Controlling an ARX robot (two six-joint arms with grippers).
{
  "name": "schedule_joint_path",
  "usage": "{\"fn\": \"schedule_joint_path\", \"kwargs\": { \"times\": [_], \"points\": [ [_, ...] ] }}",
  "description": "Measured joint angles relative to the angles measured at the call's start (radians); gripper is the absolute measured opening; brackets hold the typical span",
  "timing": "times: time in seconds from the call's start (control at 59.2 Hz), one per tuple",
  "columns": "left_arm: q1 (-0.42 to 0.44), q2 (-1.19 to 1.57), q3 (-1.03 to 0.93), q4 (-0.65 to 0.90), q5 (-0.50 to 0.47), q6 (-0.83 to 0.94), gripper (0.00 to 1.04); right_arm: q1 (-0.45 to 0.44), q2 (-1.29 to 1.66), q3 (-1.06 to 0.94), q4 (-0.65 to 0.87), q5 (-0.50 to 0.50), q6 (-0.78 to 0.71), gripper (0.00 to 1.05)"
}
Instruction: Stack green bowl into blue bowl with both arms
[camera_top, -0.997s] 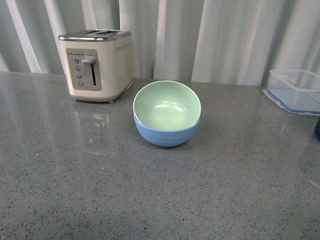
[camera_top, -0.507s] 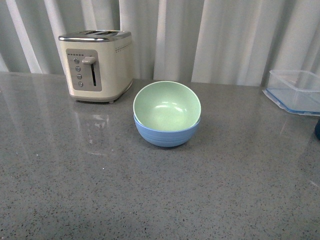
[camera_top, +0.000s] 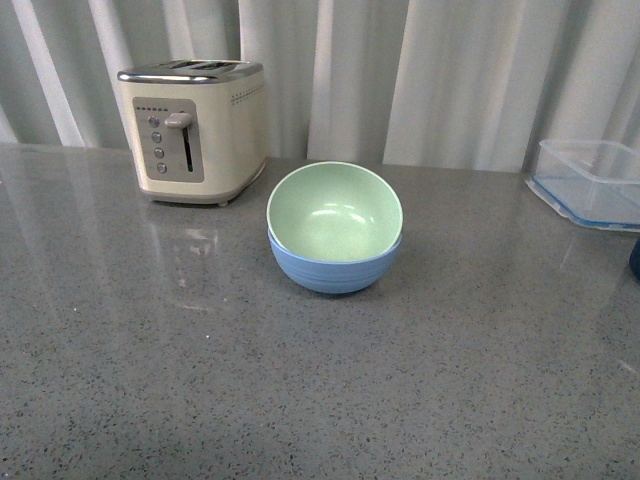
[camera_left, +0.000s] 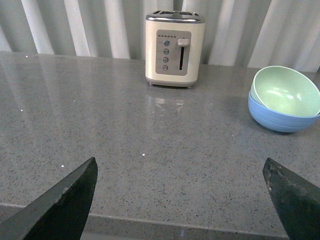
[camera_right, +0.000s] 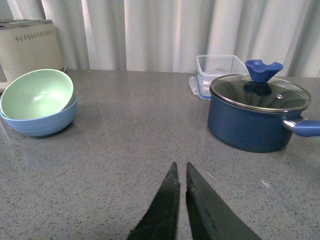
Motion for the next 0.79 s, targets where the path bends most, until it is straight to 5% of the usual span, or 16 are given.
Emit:
{"fn": "schedule_joint_path", "kwargs": {
  "times": [0.49, 0.794],
  "points": [
    [0.0, 0.0, 0.0, 0.0, 0.0, 0.0, 0.98, 0.0, 0.0, 0.0, 0.0, 0.0, 0.0, 0.96],
    [0.0, 0.0, 0.0, 0.0, 0.0, 0.0, 0.98, 0.0, 0.0, 0.0, 0.0, 0.0, 0.0, 0.95]
  ]
}}
